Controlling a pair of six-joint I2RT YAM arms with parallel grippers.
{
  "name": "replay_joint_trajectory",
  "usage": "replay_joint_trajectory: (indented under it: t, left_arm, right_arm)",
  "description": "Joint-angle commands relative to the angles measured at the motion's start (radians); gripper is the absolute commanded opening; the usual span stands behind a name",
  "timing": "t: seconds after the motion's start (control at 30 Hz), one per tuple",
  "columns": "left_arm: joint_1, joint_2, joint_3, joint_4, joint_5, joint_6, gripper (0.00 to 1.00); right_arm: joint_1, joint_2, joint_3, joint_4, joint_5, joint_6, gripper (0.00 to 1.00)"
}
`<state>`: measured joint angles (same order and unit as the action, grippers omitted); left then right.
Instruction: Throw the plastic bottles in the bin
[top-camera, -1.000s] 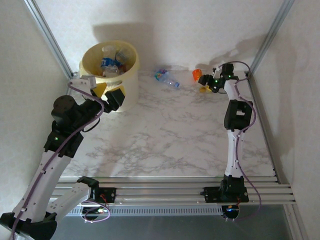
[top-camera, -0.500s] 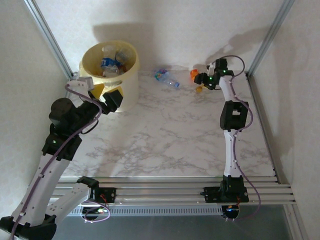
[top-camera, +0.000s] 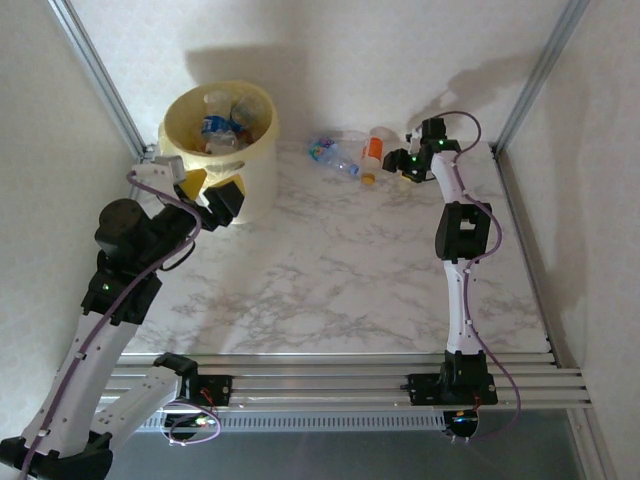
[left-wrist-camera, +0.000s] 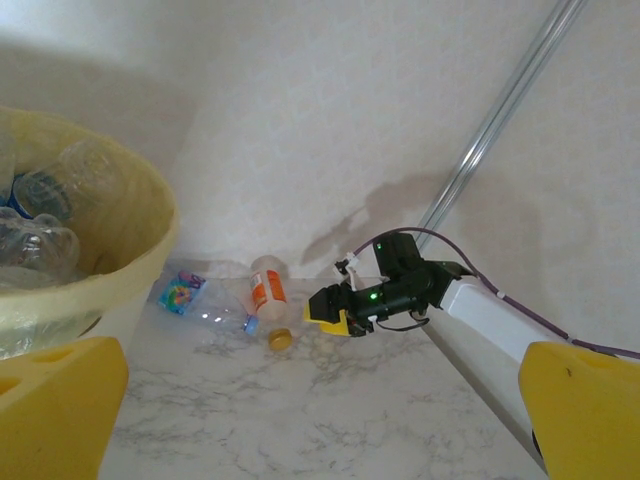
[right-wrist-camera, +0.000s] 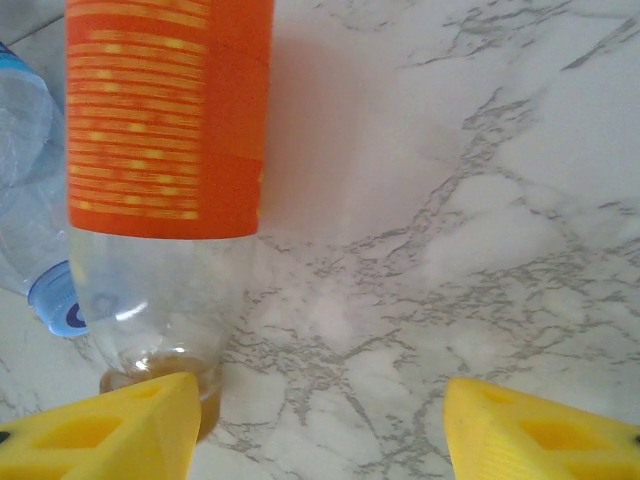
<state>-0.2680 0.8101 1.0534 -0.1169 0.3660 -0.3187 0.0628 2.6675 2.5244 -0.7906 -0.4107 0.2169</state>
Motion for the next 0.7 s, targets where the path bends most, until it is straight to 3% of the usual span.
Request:
replay_joint_trajectory:
  t: [0.0,0.3,0.67]
  left_arm:
    - [-0.01,-0.021,-0.005,-0.01,-0.013,0.001,1.0]
    - [-0.01,-0.038,-0.016,0.001,-0.004,-0.004,1.0]
    - [-0.01,-0.038,-0.046,0.057,0.038,-0.032,1.0]
  right_arm:
    - [0.044,0.023,0.034,-0.022,0.009,-0.008,0.71]
    - [0.1,-0.013,-0.039,0.092,0.011,0.106,0.78]
    - [0.135,0.068,0.038,0.068,0.066,0.133,0.74]
